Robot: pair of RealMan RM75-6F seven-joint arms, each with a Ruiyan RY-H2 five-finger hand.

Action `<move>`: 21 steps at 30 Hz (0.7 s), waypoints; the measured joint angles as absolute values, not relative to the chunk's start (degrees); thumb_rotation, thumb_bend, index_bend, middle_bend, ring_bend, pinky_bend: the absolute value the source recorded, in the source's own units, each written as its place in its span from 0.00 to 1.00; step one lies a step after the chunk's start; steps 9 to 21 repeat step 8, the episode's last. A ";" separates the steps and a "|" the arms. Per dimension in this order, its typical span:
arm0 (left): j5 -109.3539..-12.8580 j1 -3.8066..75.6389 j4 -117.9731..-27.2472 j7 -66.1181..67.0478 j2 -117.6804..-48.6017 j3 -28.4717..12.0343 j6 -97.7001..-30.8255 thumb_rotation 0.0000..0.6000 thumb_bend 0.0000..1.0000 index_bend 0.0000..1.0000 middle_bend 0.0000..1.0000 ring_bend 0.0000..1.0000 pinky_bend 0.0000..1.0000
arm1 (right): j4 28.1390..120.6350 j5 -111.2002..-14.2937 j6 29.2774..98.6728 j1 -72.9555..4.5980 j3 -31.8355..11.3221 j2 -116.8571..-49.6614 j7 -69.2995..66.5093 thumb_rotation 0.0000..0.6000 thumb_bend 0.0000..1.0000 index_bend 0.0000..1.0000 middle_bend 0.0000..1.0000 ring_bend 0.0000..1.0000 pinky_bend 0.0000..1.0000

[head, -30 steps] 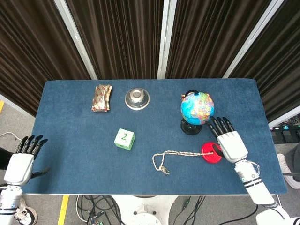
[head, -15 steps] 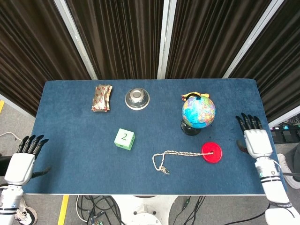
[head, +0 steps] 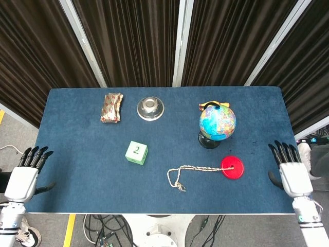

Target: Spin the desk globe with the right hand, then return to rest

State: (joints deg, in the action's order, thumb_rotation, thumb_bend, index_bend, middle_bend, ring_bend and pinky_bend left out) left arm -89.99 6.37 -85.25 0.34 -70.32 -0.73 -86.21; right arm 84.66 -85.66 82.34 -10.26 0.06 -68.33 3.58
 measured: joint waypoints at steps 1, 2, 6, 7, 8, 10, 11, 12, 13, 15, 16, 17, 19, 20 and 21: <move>-90.02 6.37 -85.26 0.32 -70.31 -0.73 -86.25 1.00 0.00 0.14 0.09 0.02 0.05 | 84.72 -86.13 82.99 -9.43 0.71 -68.29 3.62 1.00 0.28 0.00 0.00 0.00 0.00; -90.07 6.35 -85.27 0.29 -70.31 -0.73 -86.34 1.00 0.00 0.14 0.09 0.02 0.05 | 84.78 -86.53 83.53 -8.69 1.26 -68.27 3.66 1.00 0.28 0.00 0.00 0.00 0.00; -90.26 6.13 -85.09 0.18 -70.54 -0.63 -86.78 1.00 0.00 0.14 0.09 0.02 0.05 | 84.87 -88.06 84.68 -7.03 2.47 -68.27 3.79 1.00 0.28 0.00 0.00 0.00 0.00; -90.31 6.07 -85.03 0.20 -70.61 -0.59 -86.88 1.00 0.00 0.14 0.09 0.02 0.05 | 84.81 -88.27 84.76 -6.93 2.50 -68.33 3.76 1.00 0.28 0.00 0.00 0.00 0.00; -90.35 6.00 -84.97 0.22 -70.68 -0.55 -86.98 1.00 0.00 0.14 0.09 0.02 0.05 | 84.72 -88.43 84.83 -6.83 2.50 -68.42 3.69 1.00 0.28 0.00 0.00 0.00 0.00; -90.35 6.00 -84.97 0.22 -70.68 -0.55 -86.98 1.00 0.00 0.14 0.09 0.02 0.05 | 84.72 -88.43 84.83 -6.83 2.50 -68.42 3.69 1.00 0.28 0.00 0.00 0.00 0.00; -90.35 6.00 -84.97 0.22 -70.68 -0.55 -86.98 1.00 0.00 0.14 0.09 0.02 0.05 | 84.72 -88.43 84.83 -6.83 2.50 -68.42 3.69 1.00 0.28 0.00 0.00 0.00 0.00; -90.35 6.00 -84.97 0.22 -70.68 -0.55 -86.98 1.00 0.00 0.14 0.09 0.02 0.05 | 84.72 -88.43 84.83 -6.83 2.50 -68.42 3.69 1.00 0.28 0.00 0.00 0.00 0.00; -90.35 6.00 -84.97 0.22 -70.68 -0.55 -86.98 1.00 0.00 0.14 0.09 0.02 0.05 | 84.72 -88.43 84.83 -6.83 2.50 -68.42 3.69 1.00 0.28 0.00 0.00 0.00 0.00; -90.35 6.00 -84.97 0.22 -70.68 -0.55 -86.98 1.00 0.00 0.14 0.09 0.02 0.05 | 84.72 -88.43 84.83 -6.83 2.50 -68.42 3.69 1.00 0.28 0.00 0.00 0.00 0.00; -90.35 6.00 -84.97 0.22 -70.68 -0.55 -86.98 1.00 0.00 0.14 0.09 0.02 0.05 | 84.72 -88.43 84.83 -6.83 2.50 -68.42 3.69 1.00 0.28 0.00 0.00 0.00 0.00; -90.35 6.00 -84.97 0.22 -70.68 -0.55 -86.98 1.00 0.00 0.14 0.09 0.02 0.05 | 84.72 -88.43 84.83 -6.83 2.50 -68.42 3.69 1.00 0.28 0.00 0.00 0.00 0.00; -90.35 6.00 -84.97 0.22 -70.68 -0.55 -86.98 1.00 0.00 0.14 0.09 0.02 0.05 | 84.72 -88.43 84.83 -6.83 2.50 -68.42 3.69 1.00 0.28 0.00 0.00 0.00 0.00; -90.35 6.00 -84.97 0.22 -70.68 -0.55 -86.98 1.00 0.00 0.14 0.09 0.02 0.05 | 84.72 -88.43 84.83 -6.83 2.50 -68.42 3.69 1.00 0.28 0.00 0.00 0.00 0.00; -90.35 6.00 -84.97 0.22 -70.68 -0.55 -86.98 1.00 0.00 0.14 0.09 0.02 0.05 | 84.72 -88.43 84.83 -6.83 2.50 -68.42 3.69 1.00 0.28 0.00 0.00 0.00 0.00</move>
